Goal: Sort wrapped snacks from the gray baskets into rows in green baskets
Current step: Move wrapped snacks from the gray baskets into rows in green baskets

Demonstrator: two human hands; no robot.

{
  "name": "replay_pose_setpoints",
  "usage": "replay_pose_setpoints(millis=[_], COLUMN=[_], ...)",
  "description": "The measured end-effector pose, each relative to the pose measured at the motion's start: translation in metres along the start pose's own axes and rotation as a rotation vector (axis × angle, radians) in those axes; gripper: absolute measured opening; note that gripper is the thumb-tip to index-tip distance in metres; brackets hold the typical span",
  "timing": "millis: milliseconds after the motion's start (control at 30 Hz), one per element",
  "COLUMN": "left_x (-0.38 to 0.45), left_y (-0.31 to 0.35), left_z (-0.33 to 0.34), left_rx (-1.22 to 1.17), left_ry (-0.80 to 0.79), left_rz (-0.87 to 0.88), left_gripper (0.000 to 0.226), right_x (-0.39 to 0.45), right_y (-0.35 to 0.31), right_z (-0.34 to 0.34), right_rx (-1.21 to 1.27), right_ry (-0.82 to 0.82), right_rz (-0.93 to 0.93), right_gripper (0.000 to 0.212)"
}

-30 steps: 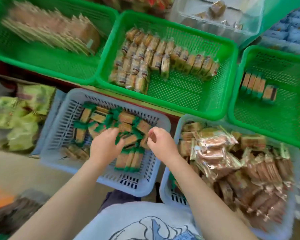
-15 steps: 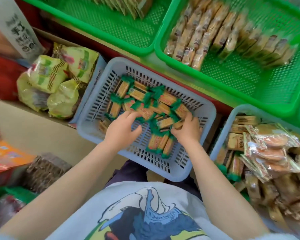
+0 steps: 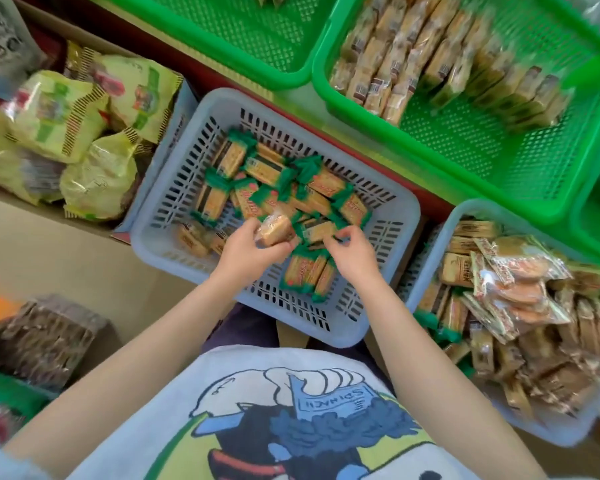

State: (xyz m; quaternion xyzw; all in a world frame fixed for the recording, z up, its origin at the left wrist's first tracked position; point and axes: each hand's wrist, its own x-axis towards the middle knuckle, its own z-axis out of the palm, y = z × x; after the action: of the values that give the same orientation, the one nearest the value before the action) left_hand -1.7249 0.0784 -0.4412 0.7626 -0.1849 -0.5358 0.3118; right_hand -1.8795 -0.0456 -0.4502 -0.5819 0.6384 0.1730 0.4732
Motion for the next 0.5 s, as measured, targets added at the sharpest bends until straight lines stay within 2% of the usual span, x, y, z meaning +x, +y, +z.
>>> replay_pose_setpoints(millis=[67,167,300,367,500], left_x=[0.001,-0.001,-0.007,-0.009,-0.011], left_y=[-0.01,-0.03,-0.046,-0.047,-0.034], left_z=[-0.005,-0.014,-0.019,-0.019,-0.019], left_rx=[-0.045,-0.13,-0.179,-0.186,-0.231], left_ry=[0.004,0.028,-0.008,-0.014,-0.027], left_rz=[-0.109,-0.162,-0.189,-0.187,-0.172], left_gripper=[0.042,0.042,0.032,0.035,0.04], right_x=[0.009,0.015,0.016,0.016,0.011], right_y=[0.018,0.038,0.048,0.047,0.05], right_z=[0.013,0.041,0.065,0.065,0.047], right_rx=[-0.098,0.029,0.172,0.212,0.39], right_ry=[-0.038,-0.093,-0.012,0.016,0.077], right_rz=[0.165,0.231,0.197,0.197,0.265], right_gripper=[0.069,0.09,0.092,0.085,0.089])
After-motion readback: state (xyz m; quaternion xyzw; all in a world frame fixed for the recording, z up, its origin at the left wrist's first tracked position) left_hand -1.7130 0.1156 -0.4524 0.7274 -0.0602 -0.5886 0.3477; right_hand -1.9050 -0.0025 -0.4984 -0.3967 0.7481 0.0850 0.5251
